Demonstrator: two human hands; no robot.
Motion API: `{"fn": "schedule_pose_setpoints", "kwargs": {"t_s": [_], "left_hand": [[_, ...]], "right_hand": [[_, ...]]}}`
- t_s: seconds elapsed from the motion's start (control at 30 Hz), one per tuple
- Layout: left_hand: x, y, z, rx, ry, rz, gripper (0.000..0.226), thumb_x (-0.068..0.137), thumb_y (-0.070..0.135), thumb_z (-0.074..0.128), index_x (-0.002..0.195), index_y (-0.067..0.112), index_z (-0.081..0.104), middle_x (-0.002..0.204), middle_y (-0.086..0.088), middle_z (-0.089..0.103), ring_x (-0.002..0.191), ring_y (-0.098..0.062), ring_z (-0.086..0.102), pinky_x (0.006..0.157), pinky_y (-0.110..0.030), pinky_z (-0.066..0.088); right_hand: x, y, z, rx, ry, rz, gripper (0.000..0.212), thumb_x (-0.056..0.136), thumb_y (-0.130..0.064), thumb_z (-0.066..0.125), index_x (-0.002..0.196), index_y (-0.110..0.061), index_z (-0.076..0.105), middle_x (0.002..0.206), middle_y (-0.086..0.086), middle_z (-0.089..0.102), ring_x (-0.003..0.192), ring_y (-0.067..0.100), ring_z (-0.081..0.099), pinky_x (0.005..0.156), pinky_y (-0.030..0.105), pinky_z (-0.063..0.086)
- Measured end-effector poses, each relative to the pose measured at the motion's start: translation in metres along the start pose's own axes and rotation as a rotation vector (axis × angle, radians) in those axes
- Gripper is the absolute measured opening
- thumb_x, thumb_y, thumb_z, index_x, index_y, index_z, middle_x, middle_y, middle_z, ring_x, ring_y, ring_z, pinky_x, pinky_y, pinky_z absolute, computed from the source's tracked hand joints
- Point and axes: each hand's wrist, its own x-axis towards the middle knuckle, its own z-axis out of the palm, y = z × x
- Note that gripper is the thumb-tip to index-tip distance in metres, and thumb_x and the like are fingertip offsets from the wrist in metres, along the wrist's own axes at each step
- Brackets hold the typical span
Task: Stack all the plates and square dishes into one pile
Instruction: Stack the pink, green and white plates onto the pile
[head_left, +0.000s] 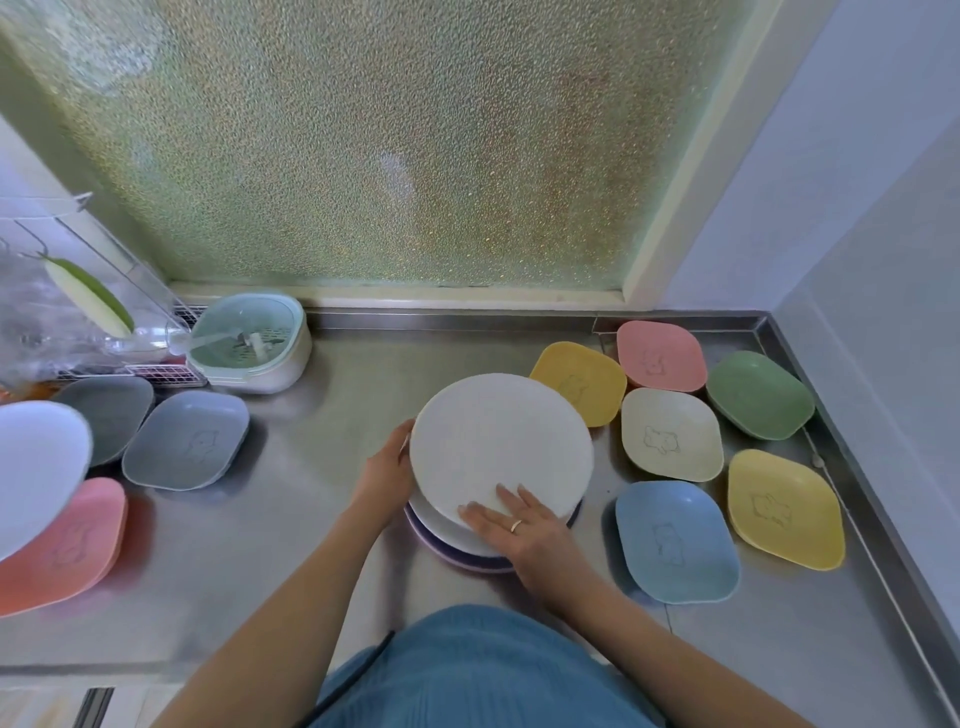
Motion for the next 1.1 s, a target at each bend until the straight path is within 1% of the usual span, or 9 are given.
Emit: {"fn": "schedule_pose_setpoints", "kwargs": {"t_s": [0.07,0.13,0.23,0.33,0.47,0.63,0.8,0.9,1.1], "left_hand": [[-0.001,0.001,0.000,-0.171,0.039,-0.053,0.035,0.097,0.019,0.035,0.125,0.022,0.054,0.116,-0.011,0.064,0.108,-0.031,0.057,0.089,-0.039,0.044],[-0.003,0.001,-0.002,-0.310,0.073,-0.129,0.030,0.097,0.020,0.035,0.112,0.016,0.061,0.090,-0.014,0.060,0.084,-0.028,0.053,0.084,-0.051,0.049],[-0.007,0.000,-0.003,-0.320,0.070,-0.146,0.028,0.090,0.038,0.042,0.089,0.021,0.065,0.077,-0.010,0.060,0.077,-0.022,0.048,0.067,-0.040,0.047],[-0.006,-0.003,-0.001,-0.204,0.061,-0.107,0.040,0.085,0.044,0.044,0.115,0.023,0.061,0.103,-0.010,0.068,0.086,-0.025,0.059,0.085,-0.040,0.049],[-0.006,0.000,-0.001,-0.123,0.084,-0.063,0.032,0.095,0.027,0.042,0.121,0.021,0.059,0.099,-0.010,0.069,0.092,-0.030,0.062,0.085,-0.038,0.050],[-0.003,-0.005,-0.001,-0.097,0.074,-0.054,0.033,0.095,0.027,0.041,0.122,0.024,0.059,0.092,-0.016,0.069,0.077,-0.027,0.059,0.078,-0.036,0.050],[-0.005,-0.002,-0.002,-0.052,0.058,-0.059,0.034,0.096,0.025,0.039,0.125,0.023,0.056,0.094,-0.006,0.065,0.086,-0.027,0.059,0.076,-0.030,0.045],[-0.007,-0.002,-0.004,-0.025,0.033,-0.058,0.034,0.097,0.026,0.037,0.127,0.023,0.054,0.103,-0.008,0.065,0.089,-0.026,0.057,0.078,-0.030,0.044],[-0.012,-0.007,-0.008,-0.059,0.040,-0.070,0.033,0.098,0.022,0.035,0.125,0.018,0.053,0.098,-0.003,0.061,0.091,-0.027,0.057,0.079,-0.032,0.045]], "right_hand": [[0.001,-0.001,0.004,0.065,-0.069,-0.014,0.078,0.063,0.001,0.081,0.133,-0.017,0.051,0.127,-0.002,0.062,0.118,0.029,0.057,0.100,0.040,0.042],[0.001,-0.001,0.008,0.096,-0.104,-0.021,0.080,0.064,0.002,0.079,0.135,-0.018,0.047,0.130,-0.002,0.059,0.121,0.026,0.055,0.101,0.038,0.040],[0.000,-0.001,0.009,0.146,-0.131,-0.007,0.075,0.071,0.001,0.074,0.137,-0.018,0.044,0.135,0.000,0.055,0.126,0.023,0.051,0.105,0.037,0.037],[0.000,0.002,0.007,0.156,-0.147,-0.012,0.055,0.083,-0.009,0.064,0.134,-0.017,0.047,0.133,0.001,0.057,0.125,0.021,0.052,0.105,0.037,0.037],[-0.005,0.001,0.008,0.221,-0.150,-0.034,0.040,0.087,-0.014,0.055,0.127,-0.013,0.055,0.129,0.003,0.060,0.120,0.019,0.056,0.098,0.041,0.048],[0.001,0.016,-0.009,0.411,0.098,0.487,0.044,0.099,-0.030,0.032,0.142,-0.023,0.036,0.146,-0.013,0.031,0.139,0.003,0.021,0.116,0.027,0.015],[0.007,0.041,-0.009,0.684,0.205,1.222,0.051,0.101,-0.025,0.031,0.149,-0.018,0.016,0.154,0.005,0.027,0.139,0.023,0.029,0.113,0.038,0.023],[0.012,0.033,-0.001,0.941,0.221,1.318,0.048,0.102,-0.031,0.022,0.149,-0.019,0.017,0.155,0.003,0.024,0.141,0.021,0.023,0.117,0.040,0.018],[0.021,0.027,0.011,0.971,0.238,1.349,0.046,0.102,-0.035,0.019,0.147,-0.026,0.021,0.151,0.002,0.030,0.137,0.022,0.029,0.115,0.045,0.024]]}}
